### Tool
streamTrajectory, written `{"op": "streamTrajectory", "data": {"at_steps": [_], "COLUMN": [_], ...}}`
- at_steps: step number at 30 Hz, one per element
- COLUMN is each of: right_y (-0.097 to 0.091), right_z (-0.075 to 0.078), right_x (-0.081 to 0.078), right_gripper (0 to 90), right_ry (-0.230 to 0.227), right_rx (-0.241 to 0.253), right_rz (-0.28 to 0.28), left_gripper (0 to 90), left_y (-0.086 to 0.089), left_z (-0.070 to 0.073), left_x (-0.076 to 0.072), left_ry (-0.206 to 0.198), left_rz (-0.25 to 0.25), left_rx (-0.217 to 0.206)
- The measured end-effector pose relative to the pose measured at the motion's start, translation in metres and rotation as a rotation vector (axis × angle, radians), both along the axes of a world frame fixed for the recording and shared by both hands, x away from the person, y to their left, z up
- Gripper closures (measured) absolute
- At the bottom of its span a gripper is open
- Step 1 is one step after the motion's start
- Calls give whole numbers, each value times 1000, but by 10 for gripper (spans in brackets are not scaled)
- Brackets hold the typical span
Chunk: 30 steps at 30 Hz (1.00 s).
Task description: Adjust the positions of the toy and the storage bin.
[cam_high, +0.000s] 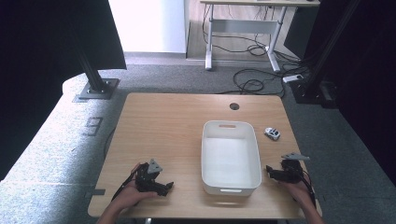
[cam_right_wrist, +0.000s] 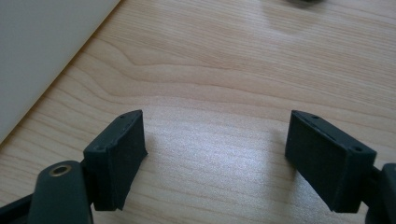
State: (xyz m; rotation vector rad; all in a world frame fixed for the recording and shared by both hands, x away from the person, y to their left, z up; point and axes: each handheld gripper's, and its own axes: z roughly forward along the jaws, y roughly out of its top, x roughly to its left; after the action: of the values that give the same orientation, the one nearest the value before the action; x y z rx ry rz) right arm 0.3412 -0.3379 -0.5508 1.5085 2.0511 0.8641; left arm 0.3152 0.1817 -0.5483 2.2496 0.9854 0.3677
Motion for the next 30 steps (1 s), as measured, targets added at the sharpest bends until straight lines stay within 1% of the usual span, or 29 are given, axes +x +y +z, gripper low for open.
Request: {"op": "streamTrajectory", "data": {"at_steps": [4, 5, 9, 13, 14, 15, 16, 19, 21, 22, 25, 28, 29, 30], "right_y": [1, 1, 0, -1, -2, -4, -4, -6, -6, -6, -5, -4, -3, -3], "right_z": [1, 2, 3, 3, 4, 5, 5, 10, 14, 14, 20, 23, 28, 28], "right_x": [1, 0, 0, 0, 0, 0, 0, -2, -5, -5, -8, -10, -12, -12], "right_gripper": [196, 197, 199, 196, 197, 210, 210, 223, 224, 224, 215, 211, 206, 206], "right_ry": [12, 22, 30, 35, 37, 41, 41, 20, -1, -1, -23, -30, -41, -41], "right_rx": [-4, -6, -6, -1, 3, 18, 18, 39, 42, 42, 50, 62, 77, 77], "right_rz": [-7, 1, 6, -4, -9, -10, -10, -16, -15, -15, -6, -11, -5, -5], "left_gripper": [0, 0, 0, 0, 0, 0, 0, 0, 0, 0, 0, 0, 0, 0], "left_y": [0, 0, 0, 0, 0, 0, 0, 0, 0, 0, 0, 0, 0, 0], "left_z": [0, 0, 0, 0, 0, 0, 0, 0, 0, 0, 0, 0, 0, 0], "left_x": [0, 0, 0, 0, 0, 0, 0, 0, 0, 0, 0, 0, 0, 0], "left_ry": [0, 0, 0, 0, 0, 0, 0, 0, 0, 0, 0, 0, 0, 0], "left_rz": [0, 0, 1, 1, 1, 1, 1, 1, 1, 1, 1, 1, 1, 1], "left_rx": [0, 0, 0, 0, 0, 0, 0, -1, 0, 0, -1, 0, 0, 0]}}
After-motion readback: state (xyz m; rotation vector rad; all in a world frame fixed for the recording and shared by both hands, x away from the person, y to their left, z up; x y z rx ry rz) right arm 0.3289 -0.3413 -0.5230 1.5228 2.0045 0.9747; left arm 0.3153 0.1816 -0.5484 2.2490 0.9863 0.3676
